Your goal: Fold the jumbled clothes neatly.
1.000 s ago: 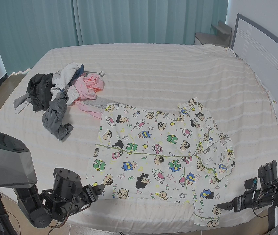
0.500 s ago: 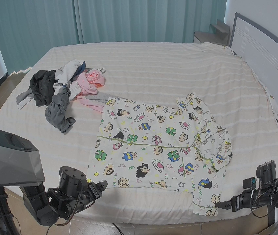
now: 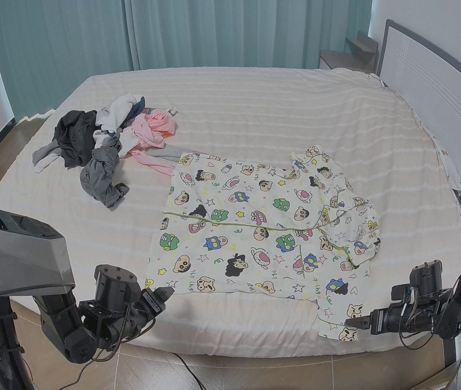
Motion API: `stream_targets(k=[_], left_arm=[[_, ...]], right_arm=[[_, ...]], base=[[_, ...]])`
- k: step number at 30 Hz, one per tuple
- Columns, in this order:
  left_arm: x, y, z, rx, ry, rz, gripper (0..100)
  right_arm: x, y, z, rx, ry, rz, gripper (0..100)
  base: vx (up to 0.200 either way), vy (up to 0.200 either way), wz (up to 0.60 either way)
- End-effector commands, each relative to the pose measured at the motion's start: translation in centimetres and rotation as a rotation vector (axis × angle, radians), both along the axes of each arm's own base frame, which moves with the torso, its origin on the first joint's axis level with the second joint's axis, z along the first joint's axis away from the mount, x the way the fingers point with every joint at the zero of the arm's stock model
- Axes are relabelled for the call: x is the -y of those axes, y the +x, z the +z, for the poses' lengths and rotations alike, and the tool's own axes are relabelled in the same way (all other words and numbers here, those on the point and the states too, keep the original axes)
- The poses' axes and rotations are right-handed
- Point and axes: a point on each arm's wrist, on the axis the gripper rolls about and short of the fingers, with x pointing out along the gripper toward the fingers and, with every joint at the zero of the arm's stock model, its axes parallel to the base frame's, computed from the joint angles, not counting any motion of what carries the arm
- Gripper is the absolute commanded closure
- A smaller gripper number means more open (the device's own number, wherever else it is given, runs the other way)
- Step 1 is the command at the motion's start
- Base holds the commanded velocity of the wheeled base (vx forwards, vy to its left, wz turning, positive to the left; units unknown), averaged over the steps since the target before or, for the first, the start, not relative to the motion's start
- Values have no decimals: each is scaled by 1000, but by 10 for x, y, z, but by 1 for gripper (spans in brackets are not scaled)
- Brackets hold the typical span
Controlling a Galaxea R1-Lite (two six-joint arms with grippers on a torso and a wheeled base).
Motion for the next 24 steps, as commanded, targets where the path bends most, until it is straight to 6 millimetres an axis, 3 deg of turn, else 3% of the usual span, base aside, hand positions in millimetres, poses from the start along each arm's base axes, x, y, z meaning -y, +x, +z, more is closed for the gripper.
stream_targets(k=[1,10,24], left_arm=[[0,2,2,-15,-61,-5,0],[-5,9,-8,-34,-50,20,0],[-8,13,-8,-28,-52,40,0]], right_arm=[[-1,16,-22,-26,-8,-23,0],[-2,38,-48,-20,-21,-22,0],[-13,50,-46,24,10,34,0]], base=[[0,0,0],[0,0,0],[0,0,0]])
